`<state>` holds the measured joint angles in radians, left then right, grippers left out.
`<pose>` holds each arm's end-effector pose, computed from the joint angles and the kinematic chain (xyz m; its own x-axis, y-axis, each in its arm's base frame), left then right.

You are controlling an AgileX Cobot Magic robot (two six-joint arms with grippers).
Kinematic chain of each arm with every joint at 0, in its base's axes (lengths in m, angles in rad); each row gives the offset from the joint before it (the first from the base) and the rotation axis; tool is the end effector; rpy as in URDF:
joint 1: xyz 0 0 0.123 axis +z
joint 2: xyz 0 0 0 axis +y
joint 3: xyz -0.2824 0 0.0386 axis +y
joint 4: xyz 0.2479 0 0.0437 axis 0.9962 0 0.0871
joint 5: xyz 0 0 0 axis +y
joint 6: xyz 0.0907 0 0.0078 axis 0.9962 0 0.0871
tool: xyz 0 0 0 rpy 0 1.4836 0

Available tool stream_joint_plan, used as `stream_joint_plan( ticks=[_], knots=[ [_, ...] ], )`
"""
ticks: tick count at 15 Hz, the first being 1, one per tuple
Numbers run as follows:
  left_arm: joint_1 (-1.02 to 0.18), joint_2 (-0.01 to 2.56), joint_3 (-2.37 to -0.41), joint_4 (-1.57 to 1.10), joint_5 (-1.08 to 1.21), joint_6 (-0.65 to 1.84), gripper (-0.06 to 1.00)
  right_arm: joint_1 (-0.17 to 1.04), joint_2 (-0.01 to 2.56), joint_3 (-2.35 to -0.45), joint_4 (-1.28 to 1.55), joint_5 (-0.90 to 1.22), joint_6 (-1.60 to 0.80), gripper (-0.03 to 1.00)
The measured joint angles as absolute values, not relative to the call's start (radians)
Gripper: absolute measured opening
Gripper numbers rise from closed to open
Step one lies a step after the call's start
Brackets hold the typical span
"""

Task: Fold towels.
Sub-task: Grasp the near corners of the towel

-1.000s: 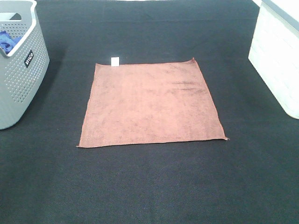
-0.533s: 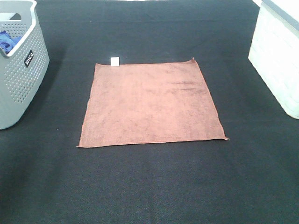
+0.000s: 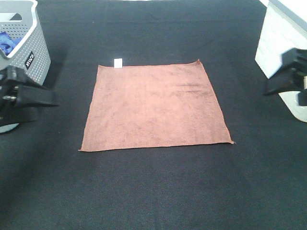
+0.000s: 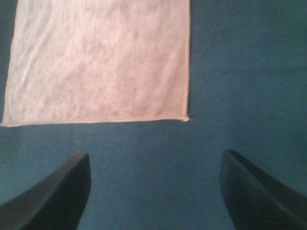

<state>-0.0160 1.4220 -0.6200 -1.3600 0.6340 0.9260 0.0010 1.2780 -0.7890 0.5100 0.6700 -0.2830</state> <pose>0.2471 -0.0568 0.2036 -0.8524 -0.2927 -0.4334 0.0727 0.7543 -0.6524 0.2411 0.0279 0.2533 -0.8591 0.1229 -0.4968 -0.0519 0.9448 0.3234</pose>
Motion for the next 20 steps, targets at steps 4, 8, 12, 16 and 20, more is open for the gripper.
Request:
stream_joint_plan(
  ticks=[4, 8, 12, 16, 20],
  knots=[
    [-0.016, 1.671, -0.711, -1.395, 0.642, 0.956, 0.69, 0.0, 1.603, -0.893, 0.536, 0.686, -0.297, 0.71],
    [-0.016, 1.819, -0.772, -1.397, 0.642, 0.958, 0.69, 0.0, 1.775, -0.963, 0.572, 0.686, -0.335, 0.71],
    [-0.046, 1.981, -0.873, -1.398, 0.634, 0.958, 0.69, 0.0, 1.95, -1.051, 0.645, 0.676, -0.434, 0.71],
    [-0.11, 2.045, -0.934, -1.405, 0.617, 0.958, 0.69, 0.0, 2.026, -1.088, 0.651, 0.674, -0.461, 0.71],
    [-0.158, 2.05, -0.957, -1.428, 0.556, 0.958, 0.69, 0.018, 2.081, -1.145, 0.678, 0.697, -0.48, 0.7]
  ],
)
